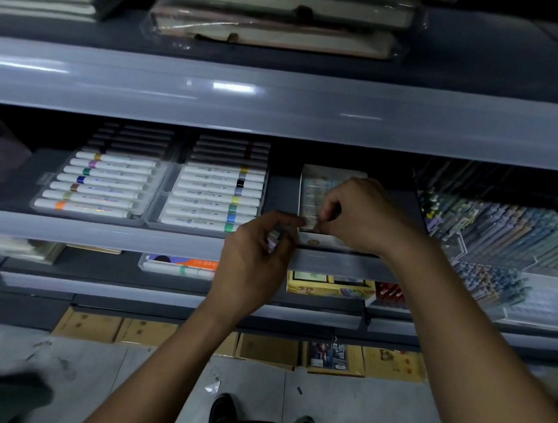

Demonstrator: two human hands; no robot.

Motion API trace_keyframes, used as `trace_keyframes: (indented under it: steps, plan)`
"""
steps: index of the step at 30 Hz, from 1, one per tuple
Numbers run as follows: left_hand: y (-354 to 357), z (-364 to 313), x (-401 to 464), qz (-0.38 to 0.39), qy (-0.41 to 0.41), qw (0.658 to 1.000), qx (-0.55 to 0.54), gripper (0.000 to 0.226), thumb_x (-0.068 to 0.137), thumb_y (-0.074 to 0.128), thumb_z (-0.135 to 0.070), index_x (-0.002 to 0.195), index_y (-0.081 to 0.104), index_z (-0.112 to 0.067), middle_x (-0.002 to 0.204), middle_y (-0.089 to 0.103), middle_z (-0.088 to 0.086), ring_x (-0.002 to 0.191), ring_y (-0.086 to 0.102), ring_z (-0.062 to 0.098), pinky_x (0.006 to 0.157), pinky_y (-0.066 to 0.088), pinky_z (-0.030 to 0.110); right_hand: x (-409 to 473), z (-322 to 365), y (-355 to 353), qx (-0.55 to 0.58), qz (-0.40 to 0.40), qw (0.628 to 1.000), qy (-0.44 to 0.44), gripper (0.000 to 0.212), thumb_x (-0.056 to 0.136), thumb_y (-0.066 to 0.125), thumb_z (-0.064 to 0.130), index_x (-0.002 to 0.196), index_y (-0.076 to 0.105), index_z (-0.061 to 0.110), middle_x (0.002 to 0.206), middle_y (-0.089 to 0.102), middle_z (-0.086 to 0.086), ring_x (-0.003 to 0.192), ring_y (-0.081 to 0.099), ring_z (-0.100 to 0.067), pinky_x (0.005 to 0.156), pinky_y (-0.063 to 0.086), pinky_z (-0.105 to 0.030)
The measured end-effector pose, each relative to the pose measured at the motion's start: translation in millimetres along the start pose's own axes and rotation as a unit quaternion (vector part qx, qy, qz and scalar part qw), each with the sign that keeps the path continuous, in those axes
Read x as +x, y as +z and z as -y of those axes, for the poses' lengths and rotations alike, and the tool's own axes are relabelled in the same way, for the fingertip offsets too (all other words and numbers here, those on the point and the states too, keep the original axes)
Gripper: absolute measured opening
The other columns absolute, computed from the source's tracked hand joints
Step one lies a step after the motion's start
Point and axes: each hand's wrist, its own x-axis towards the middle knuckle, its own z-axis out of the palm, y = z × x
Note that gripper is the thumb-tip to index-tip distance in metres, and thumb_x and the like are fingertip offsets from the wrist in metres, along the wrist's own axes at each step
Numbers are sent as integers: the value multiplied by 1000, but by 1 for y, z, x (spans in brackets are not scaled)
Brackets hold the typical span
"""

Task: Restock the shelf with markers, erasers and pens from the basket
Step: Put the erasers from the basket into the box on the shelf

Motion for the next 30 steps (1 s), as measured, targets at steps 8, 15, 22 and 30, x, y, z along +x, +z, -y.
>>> trace_keyframes:
  steps: [8,15,22,30]
  plan:
    - [-2,-3,-1,6,-37,999,-36,18,103,63,-19,103,74,-34,87,74,-16,76,67,11,67,53,35,-16,6,9,55,-91,992,-66,16,92,77,32,77,75,28,77,61,19,77,60,3,65,42,-19]
    - [-10,-28,-2,57,-232,891,-387,16,95,57,-28,92,59,-13,75,46,10,62,40,18,47,30,24,-55,31,31,121,-186,969,-109,8,98,67,24,98,75,21,94,59,9,83,59,-3,72,49,-19]
    - [-18,-50,-6,55,-261,750,-605,30,91,54,-39,100,59,-10,92,60,17,88,65,32,70,54,35,-82,47,46,196,-209,955,-80,23,91,73,36,108,65,22,99,59,9,90,59,-3,73,47,-14]
    - [-17,-56,-7,63,-279,733,-618,38,102,42,-49,104,55,-13,90,61,19,85,65,37,72,54,38,-85,48,54,164,-207,961,-79,27,85,81,37,96,66,18,96,56,9,82,55,0,72,43,-11]
